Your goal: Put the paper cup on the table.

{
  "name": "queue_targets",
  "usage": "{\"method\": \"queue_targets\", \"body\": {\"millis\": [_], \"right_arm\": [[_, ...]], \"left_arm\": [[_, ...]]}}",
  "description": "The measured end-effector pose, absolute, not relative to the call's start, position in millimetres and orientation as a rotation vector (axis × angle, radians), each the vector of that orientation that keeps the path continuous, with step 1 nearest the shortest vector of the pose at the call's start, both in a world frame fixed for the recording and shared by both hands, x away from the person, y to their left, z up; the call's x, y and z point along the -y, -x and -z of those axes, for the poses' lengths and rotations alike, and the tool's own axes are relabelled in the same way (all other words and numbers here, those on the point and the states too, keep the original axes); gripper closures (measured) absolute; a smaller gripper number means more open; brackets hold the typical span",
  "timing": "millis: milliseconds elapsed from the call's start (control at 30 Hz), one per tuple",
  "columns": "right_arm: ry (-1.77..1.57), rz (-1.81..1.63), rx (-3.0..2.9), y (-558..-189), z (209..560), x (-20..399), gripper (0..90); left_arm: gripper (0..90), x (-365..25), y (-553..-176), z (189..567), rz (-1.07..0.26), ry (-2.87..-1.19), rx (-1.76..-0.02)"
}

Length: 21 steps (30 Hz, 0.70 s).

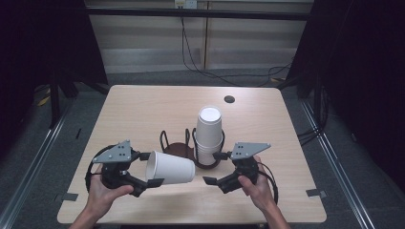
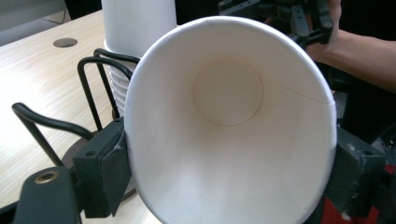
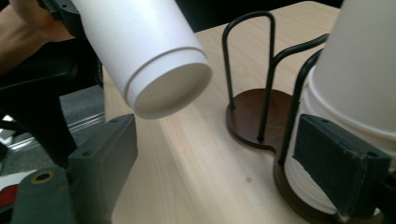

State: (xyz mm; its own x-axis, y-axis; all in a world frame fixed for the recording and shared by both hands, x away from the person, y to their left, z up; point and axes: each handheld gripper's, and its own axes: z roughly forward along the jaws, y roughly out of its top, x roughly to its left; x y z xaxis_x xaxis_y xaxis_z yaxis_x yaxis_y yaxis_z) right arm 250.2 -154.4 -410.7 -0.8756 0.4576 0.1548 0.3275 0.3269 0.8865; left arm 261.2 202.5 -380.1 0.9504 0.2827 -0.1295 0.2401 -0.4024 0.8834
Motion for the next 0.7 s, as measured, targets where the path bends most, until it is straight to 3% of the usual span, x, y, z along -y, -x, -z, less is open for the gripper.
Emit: {"method": "queue_targets", "body": {"millis": [700], "right_arm": [[-0.846, -1.525, -2.404, -255.1, 421.6, 163.3, 13.8]], "left_arm": [[15.7, -252.4, -265.1, 367.8, -0.117, -2.156, -0.548]]}}
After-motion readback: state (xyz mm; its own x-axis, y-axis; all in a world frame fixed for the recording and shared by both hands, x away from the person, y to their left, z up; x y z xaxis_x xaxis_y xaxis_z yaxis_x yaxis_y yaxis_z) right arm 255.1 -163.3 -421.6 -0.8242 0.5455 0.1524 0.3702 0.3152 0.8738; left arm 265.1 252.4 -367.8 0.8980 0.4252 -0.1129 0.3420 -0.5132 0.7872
